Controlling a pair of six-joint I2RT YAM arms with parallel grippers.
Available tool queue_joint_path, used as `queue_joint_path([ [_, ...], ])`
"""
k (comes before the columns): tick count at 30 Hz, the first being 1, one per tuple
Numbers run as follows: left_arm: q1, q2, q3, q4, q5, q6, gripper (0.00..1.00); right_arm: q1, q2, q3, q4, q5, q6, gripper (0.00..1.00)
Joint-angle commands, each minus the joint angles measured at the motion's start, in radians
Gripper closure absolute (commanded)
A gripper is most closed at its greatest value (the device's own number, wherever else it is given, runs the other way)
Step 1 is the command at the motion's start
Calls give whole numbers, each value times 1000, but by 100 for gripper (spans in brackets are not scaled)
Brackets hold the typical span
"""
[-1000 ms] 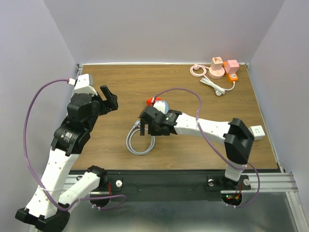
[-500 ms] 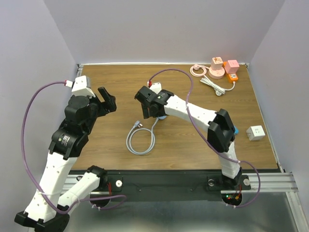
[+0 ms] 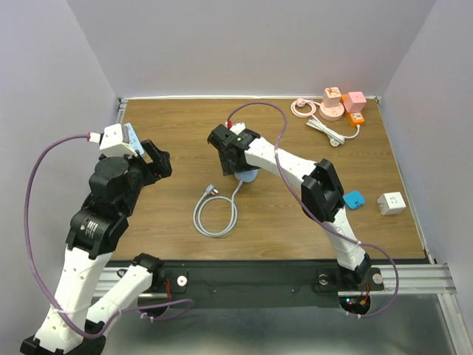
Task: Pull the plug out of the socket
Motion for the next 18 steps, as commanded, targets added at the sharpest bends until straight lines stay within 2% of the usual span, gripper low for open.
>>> queue_joint_path([
  [1, 7, -21, 14, 4, -33, -2, 10, -26, 31, 40, -15, -14, -20, 0],
  [8, 7, -21, 10, 11, -26, -8, 10, -52, 80, 123, -8, -80, -23, 5],
  [10, 7, -21, 11, 11, -27, -6, 10, -61, 86, 138, -8, -86, -18, 14],
  [11, 9, -19, 11, 10, -28, -5, 10, -65, 86, 138, -8, -90, -9, 26],
  [14, 7, -25, 10, 4, -33, -2, 10, -81, 70, 104, -8, -103, 17, 48],
  [15, 7, -28, 8, 2, -39, 0, 10, -85, 47, 92, -6, -107, 23, 64],
  [17, 7, -30, 7, 1, -42, 3, 10, -92, 13, 19, 2, -124, 49, 82],
  [18, 7, -31, 4, 1, -45, 3, 10, -96, -34, -24, 36, -147, 69, 99],
])
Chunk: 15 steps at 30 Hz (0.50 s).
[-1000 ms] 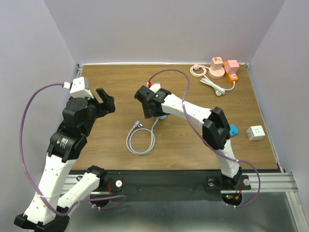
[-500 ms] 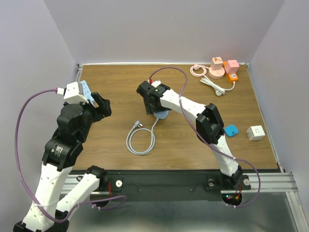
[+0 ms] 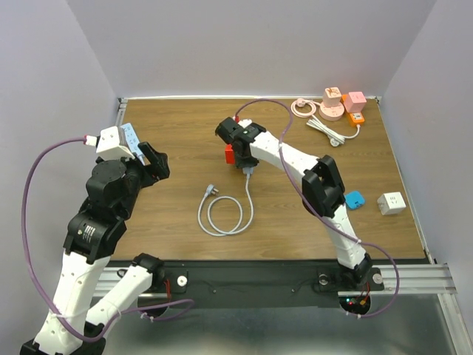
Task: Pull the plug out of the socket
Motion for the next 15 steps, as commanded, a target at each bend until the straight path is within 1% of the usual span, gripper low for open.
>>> queue_joint_path([
  [1, 7, -13, 2, 16, -29, 6, 10, -28, -123, -124, 69, -68, 69, 100],
  [2, 7, -13, 0, 18, -29, 6, 10, -31, -156, -227, 100, -83, 84, 100],
  [3, 7, -11, -6, 25, -26, 6, 10, -46, -233, -281, 173, -144, 119, 100],
  [5, 7, -8, -10, 33, -23, 11, 10, -74, -311, -413, 274, -239, 187, 100],
  [6, 7, 0, -12, 39, -15, 9, 10, -104, -392, -540, 380, -341, 214, 100],
  [8, 7, 9, -12, 47, -9, 14, 10, -140, -459, -671, 480, -447, 288, 100],
  [9, 7, 13, -10, 53, -3, 17, 10, -164, -508, -775, 559, -530, 311, 100],
  [10, 9, 15, -10, 55, -3, 19, 10, -174, -508, -818, 600, -561, 328, 100],
  [12, 9, 20, -10, 64, 0, 23, 10, -190, -572, -904, 680, -621, 368, 100],
  [13, 9, 23, -12, 68, 5, 26, 10, -203, -591, -967, 748, -676, 383, 100],
  [15, 9, 30, -13, 74, 9, 28, 10, -217, -637, -1030, 851, -736, 426, 99],
])
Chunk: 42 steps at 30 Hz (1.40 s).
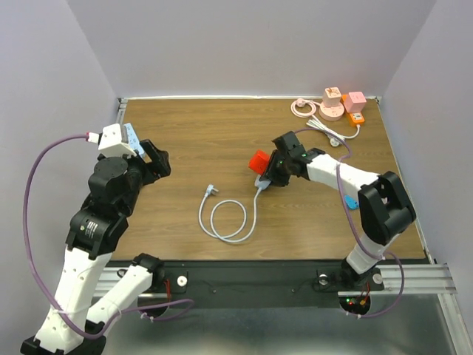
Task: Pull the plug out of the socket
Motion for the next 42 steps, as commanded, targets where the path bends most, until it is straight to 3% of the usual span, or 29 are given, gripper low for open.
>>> queue_joint_path([
  [1, 5, 15, -15, 59, 14, 20, 10, -10, -82, -180, 318, -237, 151, 100],
  [6, 5, 22, -34, 85, 38, 10, 10, -13, -105, -351, 577, -328, 265, 94],
  [10, 5, 21, -45, 93, 44, 4, 10, -13, -118, -509, 884, -380, 401, 88],
  [14, 5, 22, -57, 101, 47, -1, 10, -11, -115, -558, 929, -383, 405, 82],
  [18, 5, 27, -70, 113, 58, -7, 10, -11, -102, -552, 923, -413, 386, 64],
  [19, 5, 30, -70, 113, 61, -10, 10, -13, -102, -540, 900, -438, 374, 52],
  [22, 5, 28, -70, 110, 61, -12, 11, -11, -150, -489, 697, -420, 304, 34],
  [25, 5, 22, -85, 110, 60, -13, 10, -11, -208, -500, 546, -420, 247, 25],
  [29, 5, 22, -108, 122, 75, -24, 10, -13, -271, -527, 383, -423, 198, 24],
  [32, 5, 27, -128, 147, 110, -32, 12, -13, -409, -535, 276, -362, 144, 24],
  [35, 6, 41, -186, 211, 230, -38, 17, -11, -490, -443, 98, -299, 89, 24],
  [36, 6, 47, -208, 261, 276, -53, 25, -11, -496, -416, 48, -279, 46, 24],
  [37, 6, 67, -256, 295, 407, -61, 31, -13, -500, -352, -50, -241, 24, 23],
  [38, 6, 79, -280, 356, 463, -90, 43, -11, -500, -324, -101, -210, -23, 23],
  [39, 5, 93, -300, 389, 554, -104, 57, -13, -500, -293, -149, -178, -39, 22],
  [41, 5, 139, -352, 449, 619, -143, 100, -11, -501, -230, -250, -78, -68, 20],
  [42, 5, 156, -363, 479, 650, -159, 100, -13, -504, -213, -273, -52, -85, 20],
])
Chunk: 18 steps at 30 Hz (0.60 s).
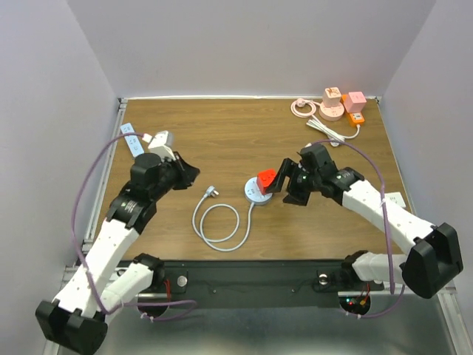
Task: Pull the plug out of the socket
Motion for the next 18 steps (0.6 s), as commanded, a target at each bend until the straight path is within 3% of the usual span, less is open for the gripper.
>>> queue_joint_path([
  [1, 1, 92, -70, 247, 294, -93, 100, 8, -19, 103, -261, 217, -119, 19],
  [9, -34, 384, -78, 600, 499, -197, 100, 7, 99, 265, -277, 316, -205, 25],
  [12, -77, 499, -60, 644, 517, -200, 100, 7, 173, 313, -283, 328, -280, 20],
  [15, -112, 647, -37, 682, 537, -191, 100, 8, 240, 406, -301, 345, -337, 6],
  [18, -143, 718, -24, 702, 540, -188, 100, 8, 307, 460, -313, 369, -389, 2],
])
